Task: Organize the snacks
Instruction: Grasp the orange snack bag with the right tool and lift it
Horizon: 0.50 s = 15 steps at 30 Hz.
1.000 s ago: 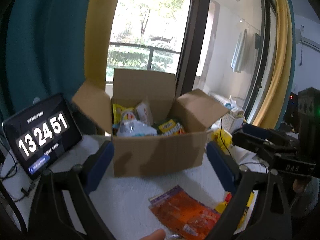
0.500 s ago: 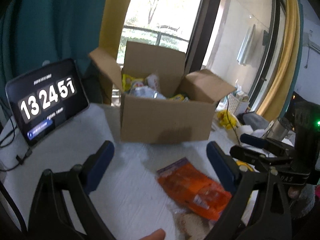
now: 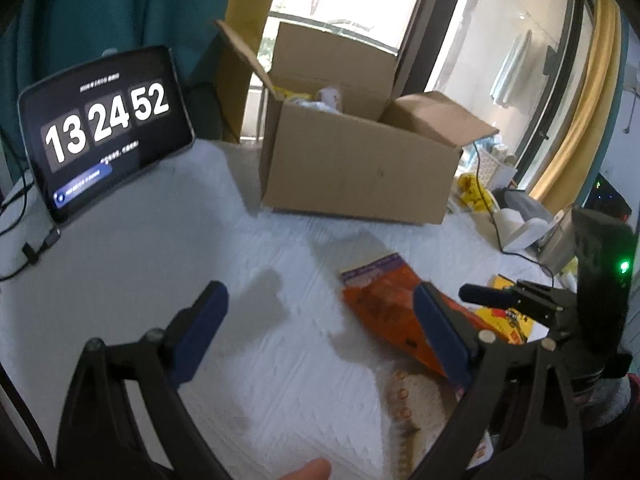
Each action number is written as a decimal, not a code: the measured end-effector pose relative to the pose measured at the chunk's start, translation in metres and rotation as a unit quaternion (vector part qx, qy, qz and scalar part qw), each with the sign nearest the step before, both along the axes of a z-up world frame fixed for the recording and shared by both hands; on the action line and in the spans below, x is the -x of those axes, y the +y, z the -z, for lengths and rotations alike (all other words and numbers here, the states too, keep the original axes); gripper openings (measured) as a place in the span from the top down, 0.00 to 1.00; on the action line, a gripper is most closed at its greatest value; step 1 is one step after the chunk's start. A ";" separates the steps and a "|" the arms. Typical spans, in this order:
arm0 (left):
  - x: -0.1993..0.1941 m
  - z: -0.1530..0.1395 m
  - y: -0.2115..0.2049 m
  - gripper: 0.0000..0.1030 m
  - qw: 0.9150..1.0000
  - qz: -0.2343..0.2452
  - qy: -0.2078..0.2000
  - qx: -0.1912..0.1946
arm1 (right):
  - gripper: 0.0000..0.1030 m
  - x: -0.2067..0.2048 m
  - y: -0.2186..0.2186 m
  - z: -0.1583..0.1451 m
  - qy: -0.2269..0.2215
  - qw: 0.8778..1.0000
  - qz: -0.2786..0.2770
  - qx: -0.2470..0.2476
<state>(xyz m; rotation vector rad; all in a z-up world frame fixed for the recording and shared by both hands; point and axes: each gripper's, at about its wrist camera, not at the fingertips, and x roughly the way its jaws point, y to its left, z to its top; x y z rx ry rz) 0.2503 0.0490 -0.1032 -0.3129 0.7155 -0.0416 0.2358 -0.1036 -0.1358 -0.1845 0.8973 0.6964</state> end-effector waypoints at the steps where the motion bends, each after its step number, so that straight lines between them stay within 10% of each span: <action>1: 0.001 0.002 0.000 0.08 1.000 0.000 0.003 0.001 | 0.25 0.000 0.001 0.004 0.003 1.000 0.001 0.006; 7: 0.003 0.014 -0.003 0.08 1.000 0.005 0.020 -0.001 | 0.28 -0.003 0.005 0.017 0.014 0.999 0.004 0.029; 15: 0.004 0.021 -0.011 0.08 0.999 0.008 0.035 -0.003 | 0.68 0.000 -0.008 0.002 0.001 1.000 -0.001 -0.001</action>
